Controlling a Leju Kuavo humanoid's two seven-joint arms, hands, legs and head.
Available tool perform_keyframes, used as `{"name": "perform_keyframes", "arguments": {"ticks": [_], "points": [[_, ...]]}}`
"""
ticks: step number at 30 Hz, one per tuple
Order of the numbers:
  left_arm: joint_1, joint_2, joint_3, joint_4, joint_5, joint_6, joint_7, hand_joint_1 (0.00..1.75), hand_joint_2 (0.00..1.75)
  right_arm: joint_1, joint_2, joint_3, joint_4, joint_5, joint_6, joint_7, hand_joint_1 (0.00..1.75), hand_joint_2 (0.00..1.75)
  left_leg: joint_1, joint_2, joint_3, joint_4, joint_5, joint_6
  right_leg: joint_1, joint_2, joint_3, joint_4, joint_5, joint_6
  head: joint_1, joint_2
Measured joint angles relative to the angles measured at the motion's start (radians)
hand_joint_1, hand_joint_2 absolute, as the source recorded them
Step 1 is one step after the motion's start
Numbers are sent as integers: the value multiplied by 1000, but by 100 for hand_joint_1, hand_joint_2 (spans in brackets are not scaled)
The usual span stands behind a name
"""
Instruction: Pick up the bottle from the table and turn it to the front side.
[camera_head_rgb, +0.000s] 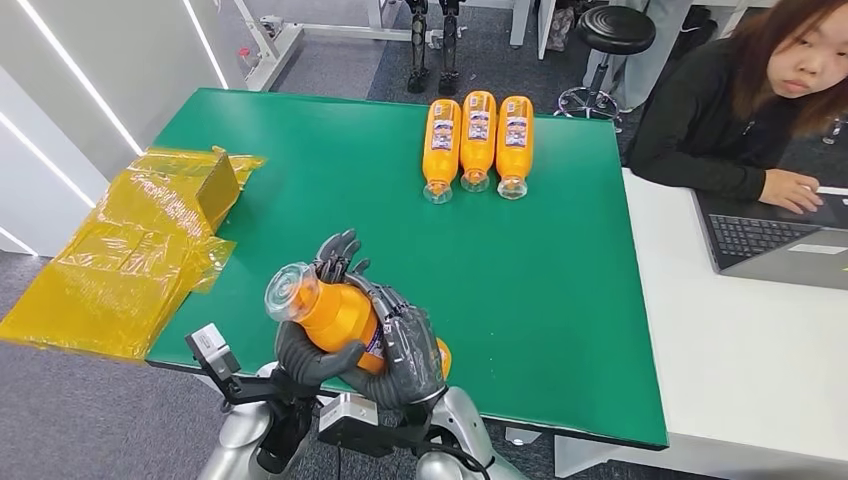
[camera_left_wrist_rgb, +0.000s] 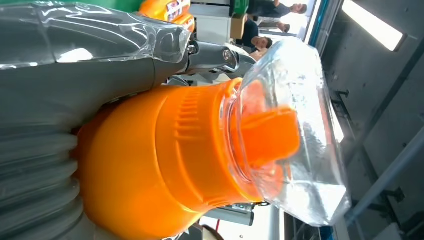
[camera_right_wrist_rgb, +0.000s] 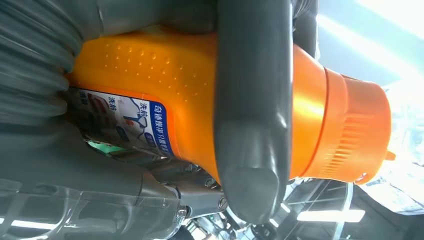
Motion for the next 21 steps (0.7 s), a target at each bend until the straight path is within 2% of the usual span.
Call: {"name": "perform_keyframes", "arguments": {"ticks": [10,11,15,18,21], "points": [[9,4,9,-5,0,2,-2,0,175,-13,8,25,19,-12,6,0,175,175,0,0,0,0,0,0,0,0,0,0,0,0,0,0],[9,5,9,-5,0,4,-2,4,175,-13,8,26,21,-13,10,0,175,175,0,0,0,0,0,0,0,0,0,0,0,0,0,0],[10,5,13,-5,0,16,-2,175,175,-15,18,33,27,-11,31,20,175,175,0,0,0,0,0,0,0,0,0,0,0,0,0,0],[10,5,20,-5,-1,21,-2,175,175,-17,27,36,32,-2,42,45,175,175,0,0,0,0,0,0,0,0,0,0,0,0,0,0],[10,5,26,-5,-3,24,-2,175,175,-18,31,35,37,6,45,58,44,175,0,0,0,0,0,0,0,0,0,0,0,0,0,0]]}}
